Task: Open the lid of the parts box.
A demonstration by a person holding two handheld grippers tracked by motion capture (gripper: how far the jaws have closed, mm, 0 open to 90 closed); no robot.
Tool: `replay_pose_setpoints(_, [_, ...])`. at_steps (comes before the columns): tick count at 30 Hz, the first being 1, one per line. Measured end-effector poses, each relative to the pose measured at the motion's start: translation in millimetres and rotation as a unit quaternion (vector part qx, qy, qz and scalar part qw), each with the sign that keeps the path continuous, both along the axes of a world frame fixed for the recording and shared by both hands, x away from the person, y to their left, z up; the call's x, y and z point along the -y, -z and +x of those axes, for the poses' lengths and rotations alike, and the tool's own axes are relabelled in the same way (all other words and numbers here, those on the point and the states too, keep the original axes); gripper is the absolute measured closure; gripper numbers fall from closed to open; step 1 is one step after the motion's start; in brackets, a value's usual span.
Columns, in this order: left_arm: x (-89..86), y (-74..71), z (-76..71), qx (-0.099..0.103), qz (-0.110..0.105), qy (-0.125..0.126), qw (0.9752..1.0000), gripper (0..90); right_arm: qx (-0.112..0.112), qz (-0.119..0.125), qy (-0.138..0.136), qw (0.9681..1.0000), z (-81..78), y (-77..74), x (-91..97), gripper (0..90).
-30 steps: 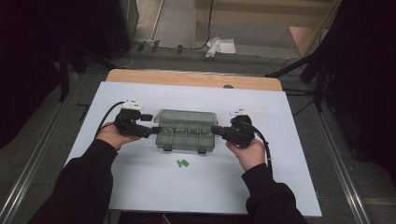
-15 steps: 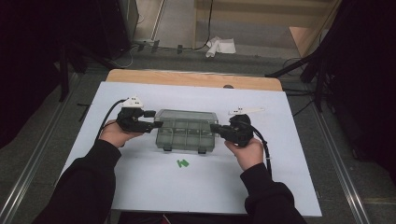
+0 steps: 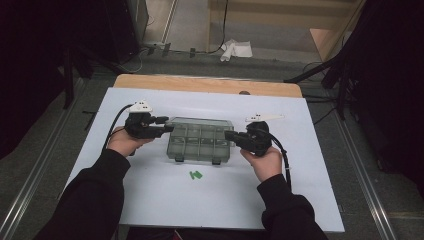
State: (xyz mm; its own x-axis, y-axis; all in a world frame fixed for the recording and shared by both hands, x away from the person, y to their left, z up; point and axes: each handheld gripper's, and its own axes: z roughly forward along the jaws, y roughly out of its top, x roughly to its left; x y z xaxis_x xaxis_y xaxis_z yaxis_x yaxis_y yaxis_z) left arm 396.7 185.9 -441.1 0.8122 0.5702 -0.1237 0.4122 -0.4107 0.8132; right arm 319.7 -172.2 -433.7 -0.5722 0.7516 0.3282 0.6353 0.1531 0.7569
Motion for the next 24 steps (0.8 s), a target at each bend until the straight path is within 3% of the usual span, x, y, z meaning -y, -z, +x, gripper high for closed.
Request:
replay_pose_setpoints(4, [0.6,-0.8,-0.7,0.002,0.002,0.0,1.0,53.8,0.002,-0.011,-0.004,0.9999,-0.4,4.2,2.3,82.4])
replay_pose_setpoints(6, [0.6,-0.9,-0.8,0.002,0.001,0.0,1.0,53.7,0.007,-0.013,0.006,0.9999,-0.9,9.7,7.2,74.9])
replay_pose_setpoints(10, [0.8,-1.4,-0.8,0.0,-0.003,-0.001,1.0,53.7,0.033,-0.021,0.019,0.999,2.9,17.5,12.9,63.2])
replay_pose_setpoints(14, [0.8,-1.2,-0.7,-0.002,-0.005,-0.004,1.0,53.6,0.035,-0.028,0.021,0.9988,7.6,22.4,12.2,58.4])
replay_pose_setpoints(15, [0.7,-1.1,-0.6,-0.002,-0.005,-0.005,1.0,53.6,0.049,-0.037,0.02,0.9979,10.5,26.0,10.8,55.5])
replay_pose_setpoints(24, [3.0,0.5,0.0,0.006,-0.003,-0.009,0.9999,53.4,0.066,-0.028,0.033,0.9969,23.1,32.8,6.2,57.6])
